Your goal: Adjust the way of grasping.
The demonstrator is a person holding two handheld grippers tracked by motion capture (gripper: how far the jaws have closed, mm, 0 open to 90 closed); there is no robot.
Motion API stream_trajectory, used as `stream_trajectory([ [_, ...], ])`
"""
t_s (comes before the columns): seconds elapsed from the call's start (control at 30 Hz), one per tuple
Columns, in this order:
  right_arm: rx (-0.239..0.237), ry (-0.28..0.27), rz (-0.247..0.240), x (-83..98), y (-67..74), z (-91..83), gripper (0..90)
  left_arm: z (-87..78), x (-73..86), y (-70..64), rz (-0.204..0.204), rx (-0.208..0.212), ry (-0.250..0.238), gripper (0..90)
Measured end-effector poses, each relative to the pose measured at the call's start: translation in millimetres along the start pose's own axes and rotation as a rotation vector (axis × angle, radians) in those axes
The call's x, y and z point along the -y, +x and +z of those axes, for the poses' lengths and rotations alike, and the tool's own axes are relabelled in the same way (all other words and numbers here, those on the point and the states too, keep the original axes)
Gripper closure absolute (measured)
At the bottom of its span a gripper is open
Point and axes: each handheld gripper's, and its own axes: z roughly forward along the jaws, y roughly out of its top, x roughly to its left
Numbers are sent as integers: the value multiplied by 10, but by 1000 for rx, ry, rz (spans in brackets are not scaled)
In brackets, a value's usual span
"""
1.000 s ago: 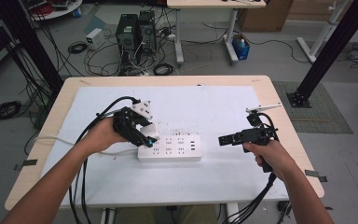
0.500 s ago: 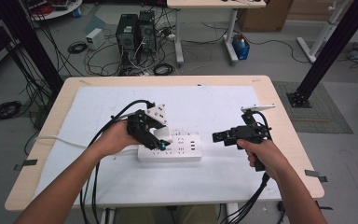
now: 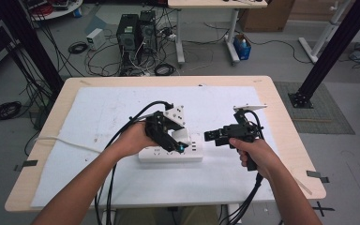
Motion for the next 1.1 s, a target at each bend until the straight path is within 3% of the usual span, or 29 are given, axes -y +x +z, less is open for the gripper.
stream_trajectory([
  [0.57,-36,32,-3,-47,80,238,70,119,-145,-49,33,28,-43,426],
  [0.6,-47,33,-3,-56,92,269,169,127,-149,-58,31,29,-52,426],
  [0.8,-58,36,0,-66,97,303,182,122,-152,-54,40,27,-55,426],
  [1.1,-103,49,-3,-76,115,340,375,136,-159,-71,47,25,-60,426],
])
